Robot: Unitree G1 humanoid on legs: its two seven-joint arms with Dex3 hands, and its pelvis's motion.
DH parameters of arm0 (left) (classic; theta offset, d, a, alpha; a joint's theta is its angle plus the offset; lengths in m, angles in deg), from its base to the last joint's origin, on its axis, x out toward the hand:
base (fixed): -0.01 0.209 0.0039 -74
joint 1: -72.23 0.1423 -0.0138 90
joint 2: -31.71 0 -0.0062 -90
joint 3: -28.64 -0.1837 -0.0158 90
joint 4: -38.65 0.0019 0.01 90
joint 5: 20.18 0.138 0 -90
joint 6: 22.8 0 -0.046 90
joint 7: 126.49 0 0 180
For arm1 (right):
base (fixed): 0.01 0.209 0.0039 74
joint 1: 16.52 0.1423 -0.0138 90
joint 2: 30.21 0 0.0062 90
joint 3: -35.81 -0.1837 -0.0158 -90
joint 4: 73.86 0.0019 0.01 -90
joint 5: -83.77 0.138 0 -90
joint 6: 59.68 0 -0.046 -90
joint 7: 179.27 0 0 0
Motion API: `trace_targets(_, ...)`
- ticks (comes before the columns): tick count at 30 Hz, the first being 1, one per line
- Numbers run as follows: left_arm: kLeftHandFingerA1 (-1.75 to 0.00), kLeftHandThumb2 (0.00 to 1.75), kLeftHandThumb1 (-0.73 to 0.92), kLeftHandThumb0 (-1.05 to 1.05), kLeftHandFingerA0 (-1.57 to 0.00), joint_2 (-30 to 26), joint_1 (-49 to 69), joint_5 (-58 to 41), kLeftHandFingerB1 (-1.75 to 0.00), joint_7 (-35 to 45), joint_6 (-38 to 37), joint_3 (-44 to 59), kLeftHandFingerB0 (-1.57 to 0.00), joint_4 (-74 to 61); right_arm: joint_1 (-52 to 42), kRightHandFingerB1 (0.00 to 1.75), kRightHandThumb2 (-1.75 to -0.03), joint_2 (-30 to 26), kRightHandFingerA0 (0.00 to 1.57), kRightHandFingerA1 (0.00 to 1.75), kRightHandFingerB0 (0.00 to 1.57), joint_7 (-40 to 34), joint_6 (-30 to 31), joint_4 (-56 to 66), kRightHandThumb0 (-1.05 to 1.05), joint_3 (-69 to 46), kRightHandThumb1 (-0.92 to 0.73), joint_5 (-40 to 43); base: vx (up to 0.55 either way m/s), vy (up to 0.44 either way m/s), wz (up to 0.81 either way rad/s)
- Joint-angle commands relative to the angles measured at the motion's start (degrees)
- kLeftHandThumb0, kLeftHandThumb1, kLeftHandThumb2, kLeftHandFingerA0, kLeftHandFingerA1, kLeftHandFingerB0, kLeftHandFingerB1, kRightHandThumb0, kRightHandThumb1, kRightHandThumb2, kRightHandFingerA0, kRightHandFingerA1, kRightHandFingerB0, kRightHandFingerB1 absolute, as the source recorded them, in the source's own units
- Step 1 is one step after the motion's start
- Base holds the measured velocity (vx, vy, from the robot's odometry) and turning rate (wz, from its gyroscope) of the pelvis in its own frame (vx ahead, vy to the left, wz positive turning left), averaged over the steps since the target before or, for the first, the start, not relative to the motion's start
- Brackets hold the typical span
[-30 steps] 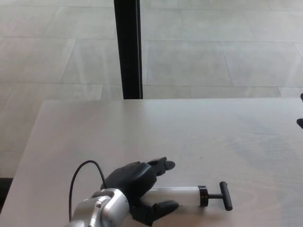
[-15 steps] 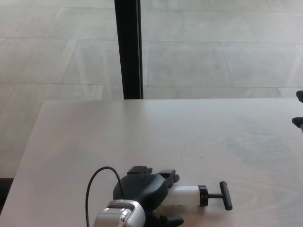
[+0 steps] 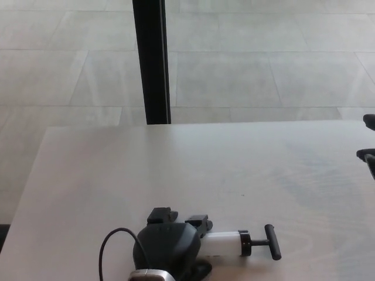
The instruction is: The robot uses its left hand to lift the air pump kept on the middle of the desk and use the right hand to pull out the handle
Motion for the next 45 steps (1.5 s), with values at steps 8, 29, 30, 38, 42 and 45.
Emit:
trace_targets(8, -1.75, 0.79, 0.69, -0.12, -0.75, 1.98, 4.74, 0.31, -1.48, -10.66, -14.14, 3.04, -0.68, 11.53, -1.65, 0.44, -0.59, 1.12, 0.72, 1.0, 0.6, -4.22, -0.02, 0.51, -0.23, -1.06, -0.66, -2.81, 0.0, 0.0, 0.0)
trace_targets(29, -1.75, 1.05, 0.59, -0.08, -0.77, 1.06, 0.78, 5.58, -1.48, -13.44, -20.05, 3.58, -0.69, 13.88, -0.74, 0.43, -0.59, 3.43, 0.71, 1.0, 0.52, -3.1, 2.64, 0.01, -0.32, -1.21, -0.67, -0.21, 0.0, 0.0, 0.0)
trace_targets(30, -1.75, 1.05, 0.59, -0.08, -0.77, 0.91, 0.44, 5.84, -1.48, -14.01, -20.43, 3.69, -0.69, 13.94, -0.66, 0.43, -0.59, 3.58, 0.71, 1.0, 0.52, -2.82, 3.19, 0.01, -0.32, -1.16, -0.67, 0.11, 0.0, 0.0, 0.0)
trace_targets(38, -1.75, 1.17, 0.54, -0.04, -0.79, 3.46, -3.14, 1.69, -1.55, -17.15, -23.37, 12.12, -0.72, 12.13, -0.34, 0.57, -0.9, 4.13, 0.8, 0.9, 0.44, -3.7, 10.73, 2.95, -0.55, 2.26, -0.52, -2.05, 0.0, 0.0, 0.0)
trace_targets(42, -1.42, 1.14, 0.51, -0.04, -1.14, 4.54, -5.75, 2.23, -1.25, -18.9, -24.24, 14.75, -0.96, 12.91, 1.18, 0.45, -0.6, 5.28, 0.7, 0.9, 0.48, -4.55, 12.69, 3.93, -0.5, 3.79, -0.62, -2.94, 0.0, 0.0, 0.0)
trace_targets(45, -1.75, 1.19, 0.53, -0.02, -0.83, 4.9, -6.35, 1.47, -1.49, -19.42, -25.19, 16.32, -0.77, 12.93, 2.26, 0.46, -0.59, 6.15, 0.7, 0.87, 0.51, -5.34, 13.97, 4.32, -0.51, 5.35, -0.65, -4.1, 0.0, 0.0, 0.0)
